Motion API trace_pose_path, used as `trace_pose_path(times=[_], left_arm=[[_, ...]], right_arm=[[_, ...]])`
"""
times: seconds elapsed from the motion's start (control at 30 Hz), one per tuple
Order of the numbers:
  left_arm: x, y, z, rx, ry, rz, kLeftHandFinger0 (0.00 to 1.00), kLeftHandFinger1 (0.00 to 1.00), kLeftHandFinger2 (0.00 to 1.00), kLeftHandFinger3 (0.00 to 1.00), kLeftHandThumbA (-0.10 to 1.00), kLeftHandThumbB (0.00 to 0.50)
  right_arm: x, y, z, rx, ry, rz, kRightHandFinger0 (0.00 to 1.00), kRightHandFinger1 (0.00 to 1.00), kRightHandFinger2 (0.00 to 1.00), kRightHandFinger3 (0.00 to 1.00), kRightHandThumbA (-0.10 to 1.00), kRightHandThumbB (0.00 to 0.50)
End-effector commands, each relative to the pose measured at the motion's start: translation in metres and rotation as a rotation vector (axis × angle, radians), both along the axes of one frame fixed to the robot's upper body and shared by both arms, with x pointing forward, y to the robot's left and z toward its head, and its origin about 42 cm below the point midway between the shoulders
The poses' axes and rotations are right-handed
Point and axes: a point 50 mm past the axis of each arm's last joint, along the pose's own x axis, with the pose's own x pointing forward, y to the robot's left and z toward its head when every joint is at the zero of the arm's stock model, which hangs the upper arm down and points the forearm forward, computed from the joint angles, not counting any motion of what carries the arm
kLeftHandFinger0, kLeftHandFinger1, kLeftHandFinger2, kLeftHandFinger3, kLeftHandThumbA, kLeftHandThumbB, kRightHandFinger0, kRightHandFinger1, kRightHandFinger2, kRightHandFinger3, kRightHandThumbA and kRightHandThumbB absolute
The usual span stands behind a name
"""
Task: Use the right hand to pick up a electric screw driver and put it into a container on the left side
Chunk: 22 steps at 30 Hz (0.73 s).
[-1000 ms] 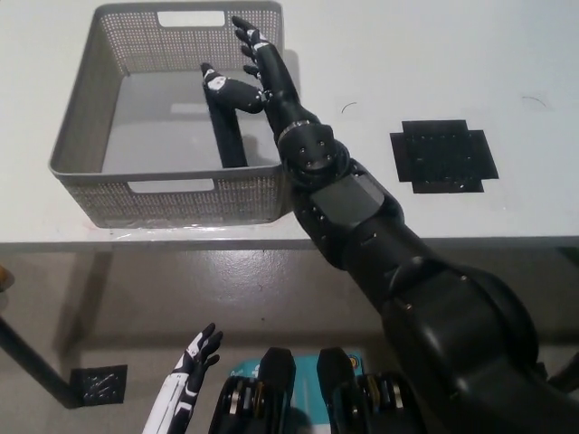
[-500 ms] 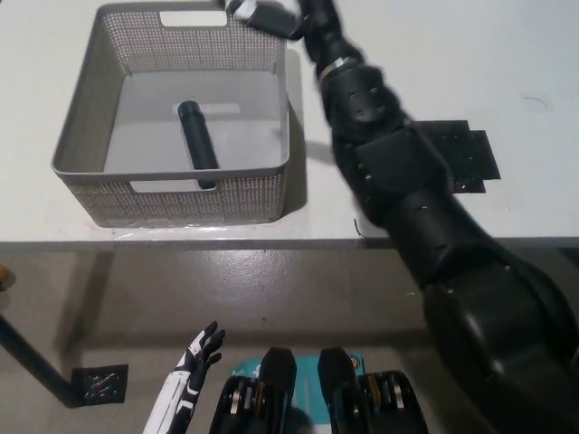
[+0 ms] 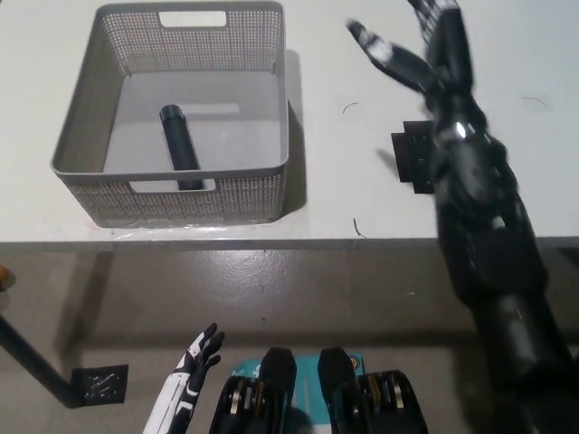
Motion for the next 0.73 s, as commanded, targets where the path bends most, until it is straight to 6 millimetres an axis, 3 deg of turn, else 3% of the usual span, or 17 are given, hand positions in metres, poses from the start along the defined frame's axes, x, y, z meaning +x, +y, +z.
trace_pose_path(times=[0.0, 0.03, 0.13, 0.17, 0.3, 0.4, 0.47, 0.67, 0.7], left_arm=[[0.013, 0.016, 0.017, 0.013, -0.075, 0.006, 1.00, 1.00, 1.00, 1.00, 1.00, 0.159], [0.014, 0.016, 0.017, 0.009, -0.076, 0.005, 1.00, 1.00, 1.00, 1.00, 1.00, 0.157], [0.015, 0.015, 0.017, 0.008, -0.073, 0.007, 1.00, 1.00, 1.00, 1.00, 1.00, 0.145], [0.014, 0.014, 0.017, 0.009, -0.072, 0.007, 1.00, 1.00, 1.00, 1.00, 1.00, 0.138], [0.018, 0.015, 0.020, -0.001, -0.076, 0.014, 1.00, 1.00, 1.00, 1.00, 1.00, 0.127], [0.021, 0.014, 0.021, -0.004, -0.084, 0.018, 1.00, 1.00, 1.00, 1.00, 1.00, 0.123], [0.020, 0.013, 0.019, -0.008, -0.084, 0.015, 1.00, 1.00, 1.00, 1.00, 1.00, 0.127], [0.016, 0.014, 0.014, -0.019, -0.071, 0.024, 1.00, 1.00, 1.00, 1.00, 1.00, 0.135], [0.016, 0.014, 0.014, -0.019, -0.071, 0.024, 1.00, 1.00, 1.00, 1.00, 1.00, 0.135]], right_arm=[[-0.095, -0.055, 0.002, 0.127, -0.211, 0.077, 1.00, 1.00, 1.00, 1.00, 0.85, 0.209], [-0.099, -0.055, -0.008, 0.116, -0.195, 0.066, 1.00, 1.00, 1.00, 1.00, 0.85, 0.209], [-0.120, -0.052, -0.065, 0.126, -0.069, 0.034, 1.00, 1.00, 1.00, 1.00, 0.91, 0.176], [-0.125, -0.052, -0.079, 0.129, -0.044, 0.037, 1.00, 1.00, 1.00, 1.00, 0.90, 0.148], [-0.146, -0.050, -0.129, 0.091, 0.083, 0.038, 1.00, 1.00, 1.00, 1.00, 0.89, 0.162], [-0.163, -0.044, -0.159, 0.139, 0.173, 0.068, 1.00, 1.00, 1.00, 1.00, 0.83, 0.216], [-0.175, -0.044, -0.177, 0.131, 0.198, 0.064, 1.00, 1.00, 1.00, 1.00, 0.83, 0.176], [-0.216, -0.051, -0.232, 0.181, 0.327, 0.073, 1.00, 1.00, 1.00, 1.00, 0.77, 0.192], [-0.216, -0.051, -0.232, 0.181, 0.327, 0.073, 1.00, 1.00, 1.00, 1.00, 0.77, 0.192]])
